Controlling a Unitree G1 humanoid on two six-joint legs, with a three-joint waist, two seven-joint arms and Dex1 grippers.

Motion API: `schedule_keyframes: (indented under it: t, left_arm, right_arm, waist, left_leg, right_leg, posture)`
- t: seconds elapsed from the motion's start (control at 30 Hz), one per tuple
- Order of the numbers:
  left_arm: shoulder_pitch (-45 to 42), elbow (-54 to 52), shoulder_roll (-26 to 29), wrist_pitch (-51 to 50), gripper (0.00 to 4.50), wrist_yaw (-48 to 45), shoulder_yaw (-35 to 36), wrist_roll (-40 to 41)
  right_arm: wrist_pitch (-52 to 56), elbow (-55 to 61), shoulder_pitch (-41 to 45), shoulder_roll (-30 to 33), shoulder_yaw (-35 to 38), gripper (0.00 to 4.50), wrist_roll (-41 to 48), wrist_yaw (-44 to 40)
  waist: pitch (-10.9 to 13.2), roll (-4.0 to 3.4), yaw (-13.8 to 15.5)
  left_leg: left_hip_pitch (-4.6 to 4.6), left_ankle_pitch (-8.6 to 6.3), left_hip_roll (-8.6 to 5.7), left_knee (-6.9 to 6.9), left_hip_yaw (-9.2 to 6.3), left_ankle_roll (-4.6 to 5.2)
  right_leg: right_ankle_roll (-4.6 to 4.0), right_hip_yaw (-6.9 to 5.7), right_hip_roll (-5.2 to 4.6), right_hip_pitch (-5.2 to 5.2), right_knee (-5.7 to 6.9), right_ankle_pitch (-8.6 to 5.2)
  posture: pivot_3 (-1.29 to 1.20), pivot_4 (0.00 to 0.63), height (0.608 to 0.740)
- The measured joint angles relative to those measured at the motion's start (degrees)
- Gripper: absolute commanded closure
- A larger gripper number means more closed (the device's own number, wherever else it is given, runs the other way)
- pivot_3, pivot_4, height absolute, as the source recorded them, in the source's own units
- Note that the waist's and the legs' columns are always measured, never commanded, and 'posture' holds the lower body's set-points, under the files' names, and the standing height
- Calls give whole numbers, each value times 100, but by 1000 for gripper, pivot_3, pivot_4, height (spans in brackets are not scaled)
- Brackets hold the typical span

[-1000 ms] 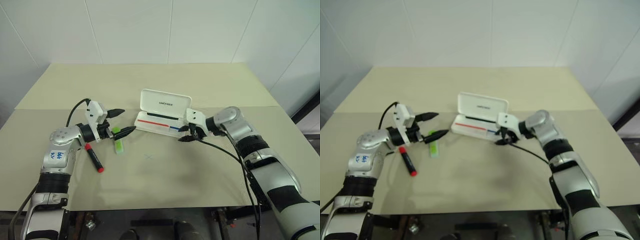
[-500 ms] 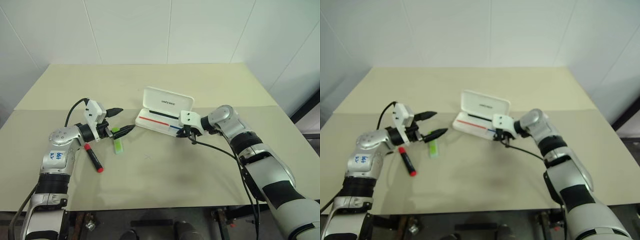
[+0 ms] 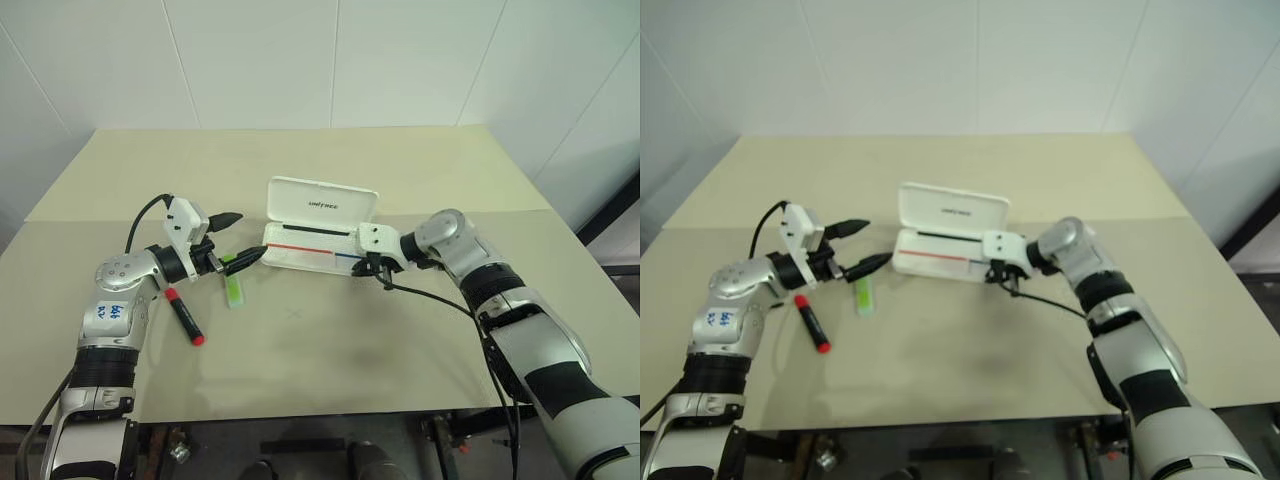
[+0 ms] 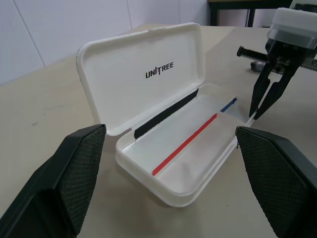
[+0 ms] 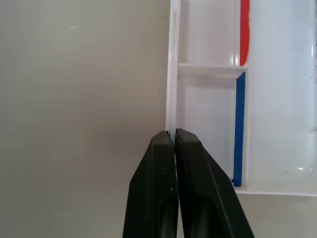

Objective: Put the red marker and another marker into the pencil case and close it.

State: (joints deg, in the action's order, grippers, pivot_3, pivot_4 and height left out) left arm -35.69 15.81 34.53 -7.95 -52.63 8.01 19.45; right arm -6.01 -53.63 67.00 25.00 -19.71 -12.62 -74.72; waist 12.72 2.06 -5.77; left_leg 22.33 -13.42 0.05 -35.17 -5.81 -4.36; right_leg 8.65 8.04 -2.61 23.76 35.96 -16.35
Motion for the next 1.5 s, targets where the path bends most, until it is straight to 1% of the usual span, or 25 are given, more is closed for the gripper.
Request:
schedule_keyframes:
  t: [0.13, 0.23, 0.57, 0.7, 0.87, 0.97, 1.03, 1.27, 1.5]
  left_arm:
    - [130, -244, 223, -13, 0, -560, 96, 314]
    - [352, -404, 347, -73, 0, -874, 158, 495]
    - [931, -479, 539, -74, 0, -1222, 293, 540]
    - [1006, -550, 556, -75, 0, -1249, 306, 540]
    - [1014, -629, 564, -75, 0, -1253, 311, 540]
    - [1013, -628, 562, -75, 0, -1251, 309, 539]
    - [1013, -629, 557, -75, 0, -1251, 306, 539]
    - [1008, -627, 495, -74, 0, -1247, 268, 539]
    - [1007, -644, 478, -75, 0, -1245, 250, 539]
  right_arm:
    - [712, 1424, -564, 399, 4, 4465, 219, -545]
    - [1235, 2398, -1021, 710, 4, 4465, 320, -743]
    - [2825, 4982, -2351, 1644, 33, 4465, 608, -812]
    - [3326, 5755, -2856, 1975, 79, 4465, 822, -771]
    - [3706, 6203, -3150, 2255, 264, 4465, 1068, -616]
    - [3689, 6247, -3268, 2343, 268, 4465, 1164, -548]
    - [3523, 6207, -3293, 2360, 267, 4465, 1180, -525]
    - [2428, 5698, -3221, 2376, 185, 4465, 1156, -552]
    - [2236, 5519, -3082, 2354, 65, 4465, 1148, -624]
  waist:
    - [0, -1, -3]
    - [1, -1, 4]
    - [1, -1, 76]
    - [1, -1, 116]
    - [1, 0, 117]
    - [1, -1, 92]
    - [1, -1, 94]
    - [1, 0, 93]
    - [0, 0, 88]
  left_leg:
    - [3, -3, 2, 5, -1, -4]
    - [2, -4, 2, 4, -1, -4]
    - [1, -4, 3, 1, 1, -3]
    - [3, -4, 1, -1, 0, -3]
    - [1, -4, 2, -3, 1, -3]
    - [1, -4, 3, -2, 2, -3]
    - [1, -4, 3, -2, 2, -2]
    - [0, -4, 3, -2, 4, -2]
    - [-5, -4, 4, -3, 3, -2]
  right_leg:
    - [-1, -1, 0, 3, -3, -2]
    - [-2, -1, 1, 3, -2, -4]
    - [-7, -1, 1, 3, -3, -7]
    - [-6, -3, -2, 0, -9, -7]
    - [-8, -3, 0, -2, -11, -7]
    - [-9, -3, 0, -2, -11, -8]
    - [-9, -3, 0, -2, -12, -8]
    - [-7, -2, 0, -4, -14, -7]
    - [-8, -2, 1, -5, -8, -7]
  posture:
    - [0, 150, 740]
    - [0, 150, 740]
    - [0, 150, 740]
    - [0, 150, 740]
    - [0, 150, 740]
    - [0, 150, 740]
    - [0, 150, 740]
    - [0, 150, 740]
    - [0, 150, 740]
